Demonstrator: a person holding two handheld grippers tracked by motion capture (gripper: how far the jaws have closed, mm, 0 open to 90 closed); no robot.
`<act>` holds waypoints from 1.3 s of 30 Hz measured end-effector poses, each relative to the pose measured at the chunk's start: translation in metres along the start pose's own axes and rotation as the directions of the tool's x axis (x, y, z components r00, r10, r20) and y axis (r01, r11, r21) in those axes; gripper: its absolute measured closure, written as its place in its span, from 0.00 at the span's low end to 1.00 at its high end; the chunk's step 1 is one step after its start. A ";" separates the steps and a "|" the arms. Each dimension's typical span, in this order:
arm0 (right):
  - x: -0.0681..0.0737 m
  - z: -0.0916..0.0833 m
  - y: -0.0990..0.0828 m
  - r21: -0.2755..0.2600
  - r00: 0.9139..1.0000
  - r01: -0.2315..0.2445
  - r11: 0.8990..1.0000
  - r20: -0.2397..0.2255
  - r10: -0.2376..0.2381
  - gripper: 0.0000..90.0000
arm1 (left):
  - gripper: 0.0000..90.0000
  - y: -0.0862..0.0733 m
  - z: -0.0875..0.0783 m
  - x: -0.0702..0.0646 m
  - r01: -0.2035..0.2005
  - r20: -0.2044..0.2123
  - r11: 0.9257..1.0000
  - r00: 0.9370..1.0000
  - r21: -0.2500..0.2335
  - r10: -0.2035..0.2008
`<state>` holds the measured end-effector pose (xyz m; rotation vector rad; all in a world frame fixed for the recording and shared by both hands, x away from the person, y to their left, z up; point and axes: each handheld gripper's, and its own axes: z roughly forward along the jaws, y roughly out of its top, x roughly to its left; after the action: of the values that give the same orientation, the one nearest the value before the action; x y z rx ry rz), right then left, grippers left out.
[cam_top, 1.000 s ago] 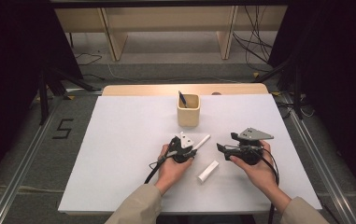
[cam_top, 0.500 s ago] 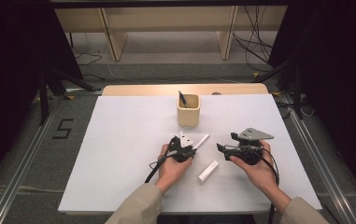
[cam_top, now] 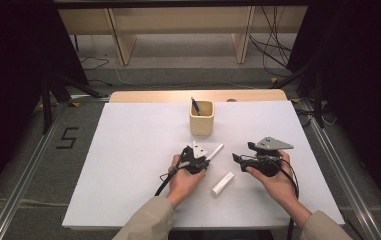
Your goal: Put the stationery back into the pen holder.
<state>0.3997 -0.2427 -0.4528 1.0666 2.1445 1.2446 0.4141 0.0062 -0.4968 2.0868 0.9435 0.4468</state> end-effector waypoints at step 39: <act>0.033 0.021 0.019 -0.015 0.929 -0.262 0.965 -0.274 0.248 0.29 | 0.87 -0.008 -0.081 -0.039 -0.021 0.019 0.960 0.999 -0.280 0.027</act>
<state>0.4024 -0.1998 -0.4468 1.2474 2.2053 1.6409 0.3372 0.0219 -0.4525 1.8435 0.7928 0.5362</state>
